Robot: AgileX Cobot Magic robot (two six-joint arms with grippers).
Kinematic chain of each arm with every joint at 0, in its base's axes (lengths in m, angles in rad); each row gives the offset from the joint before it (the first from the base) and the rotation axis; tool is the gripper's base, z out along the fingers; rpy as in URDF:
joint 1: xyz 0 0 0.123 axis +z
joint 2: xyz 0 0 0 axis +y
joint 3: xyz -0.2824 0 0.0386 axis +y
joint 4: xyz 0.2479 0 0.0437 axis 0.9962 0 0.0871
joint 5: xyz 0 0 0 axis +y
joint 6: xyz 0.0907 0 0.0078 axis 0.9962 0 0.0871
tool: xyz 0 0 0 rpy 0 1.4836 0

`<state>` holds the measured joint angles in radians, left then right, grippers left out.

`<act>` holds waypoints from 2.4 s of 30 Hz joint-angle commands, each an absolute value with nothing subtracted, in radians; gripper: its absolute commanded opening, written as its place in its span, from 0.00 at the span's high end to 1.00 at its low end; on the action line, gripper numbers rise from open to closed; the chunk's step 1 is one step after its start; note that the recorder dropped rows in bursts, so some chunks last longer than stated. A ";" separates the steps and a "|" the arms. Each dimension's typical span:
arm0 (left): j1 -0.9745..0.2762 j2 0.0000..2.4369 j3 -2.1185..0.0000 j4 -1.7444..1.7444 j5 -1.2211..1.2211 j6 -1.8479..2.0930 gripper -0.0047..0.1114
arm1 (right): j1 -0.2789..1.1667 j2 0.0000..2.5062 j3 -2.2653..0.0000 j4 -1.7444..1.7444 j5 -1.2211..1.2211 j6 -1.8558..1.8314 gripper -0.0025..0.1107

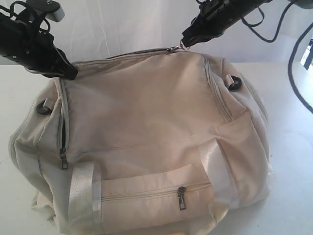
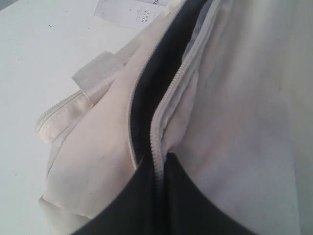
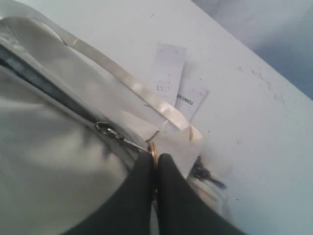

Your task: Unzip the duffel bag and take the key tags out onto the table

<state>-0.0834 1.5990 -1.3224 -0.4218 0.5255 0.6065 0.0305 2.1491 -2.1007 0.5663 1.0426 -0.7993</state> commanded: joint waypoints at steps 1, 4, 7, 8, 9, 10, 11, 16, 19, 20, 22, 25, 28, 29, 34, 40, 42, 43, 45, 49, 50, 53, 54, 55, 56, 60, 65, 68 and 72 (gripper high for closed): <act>-0.082 1.585 -1.326 -0.409 0.551 0.597 0.96 | -0.032 2.096 -2.107 0.509 1.070 -0.774 0.98; -0.082 1.585 -1.326 -0.409 0.551 0.597 0.96 | -0.059 2.081 -2.107 0.504 1.103 -0.754 0.98; -0.082 1.585 -1.326 -0.409 0.552 0.589 0.96 | -0.082 2.072 -2.107 0.496 1.160 -0.754 0.98; -0.082 1.585 -1.326 -0.409 0.552 0.587 0.96 | -0.091 2.072 -2.107 0.494 1.186 -0.754 0.98; -0.082 1.585 -1.326 -0.409 0.552 0.587 0.96 | -0.099 2.072 -2.105 0.494 1.203 -0.754 0.98; -0.082 1.585 -1.326 -0.409 0.552 0.587 0.96 | -0.104 2.072 -2.105 0.492 1.219 -0.746 0.98; -0.082 1.585 -1.326 -0.409 0.552 0.587 0.96 | -0.116 2.072 -2.105 0.492 1.221 -0.739 0.98; -0.082 1.585 -1.326 -0.385 0.548 0.587 0.96 | -0.139 2.072 -2.103 0.498 1.221 -0.713 0.98; -0.082 1.585 -1.328 -0.387 0.548 0.611 0.93 | -0.139 2.072 -2.103 0.506 1.221 -0.702 0.98; -0.082 1.585 -1.328 -0.389 0.548 0.621 0.90 | -0.139 2.073 -2.103 0.520 1.221 -0.707 0.98; -0.082 1.585 -1.328 -0.391 0.556 0.642 0.77 | -0.136 2.075 -2.103 0.546 1.221 -0.721 0.98; -0.082 1.581 -1.328 -0.391 0.557 0.676 0.49 | -0.136 2.075 -2.103 0.557 1.221 -0.725 0.98; -0.082 1.573 -1.360 -0.397 0.584 0.676 0.34 | -0.136 2.077 -2.103 0.557 1.221 -0.725 0.98; -0.082 1.571 -1.374 -0.400 0.592 0.676 0.34 | -0.136 2.077 -2.103 0.561 1.221 -0.725 0.98; -0.107 1.573 -1.485 -0.501 0.625 0.734 0.40 | -0.136 2.078 -2.103 0.602 1.221 -0.729 0.98; -0.202 1.744 -1.770 -0.488 0.827 0.760 0.50 | -0.136 2.086 -2.103 0.623 1.221 -0.733 0.98; -0.234 1.834 -1.888 -0.476 0.885 0.758 0.50 | -0.136 2.085 -2.103 0.627 1.221 -0.733 0.98; -0.254 1.880 -1.954 -0.457 0.909 0.749 0.50 | -0.136 2.085 -2.103 0.631 1.221 -0.733 0.98; -0.294 1.959 -2.063 -0.416 0.927 0.747 0.50 | -0.136 2.085 -2.103 0.636 1.221 -0.733 0.98; -0.379 2.094 -2.241 -0.384 0.868 0.756 0.50 | -0.136 2.085 -2.103 0.636 1.221 -0.733 0.98; -0.397 2.121 -2.271 -0.384 0.850 0.760 0.50 | -0.136 2.085 -2.103 0.636 1.221 -0.733 0.98; -0.445 2.199 -2.328 -0.384 0.798 0.773 0.50 | -0.136 2.085 -2.103 0.636 1.221 -0.729 0.98; -0.455 2.214 -2.328 -0.384 0.777 0.786 0.50 | -0.136 2.085 -2.103 0.636 1.221 -0.729 0.98; -0.464 2.233 -2.328 -0.384 0.746 0.786 0.50 | -0.136 2.085 -2.103 0.637 1.221 -0.729 0.98; -0.468 2.244 -2.328 -0.384 0.725 0.786 0.50 | -0.136 2.085 -2.103 0.637 1.221 -0.729 0.98; -0.471 2.258 -2.328 -0.384 0.683 0.783 0.57 | -0.136 2.085 -2.103 0.637 1.221 -0.729 0.98; -0.471 2.258 -2.328 -0.406 0.677 0.783 0.92 | -0.136 2.085 -2.103 0.637 1.221 -0.729 0.98; -0.469 2.254 -2.328 -0.402 0.689 0.779 0.96 | -0.136 2.085 -2.103 0.611 1.221 -0.729 0.98; -0.450 2.236 -2.328 -0.402 0.707 0.734 0.96 | -0.138 2.085 -2.103 0.536 1.221 -0.684 0.98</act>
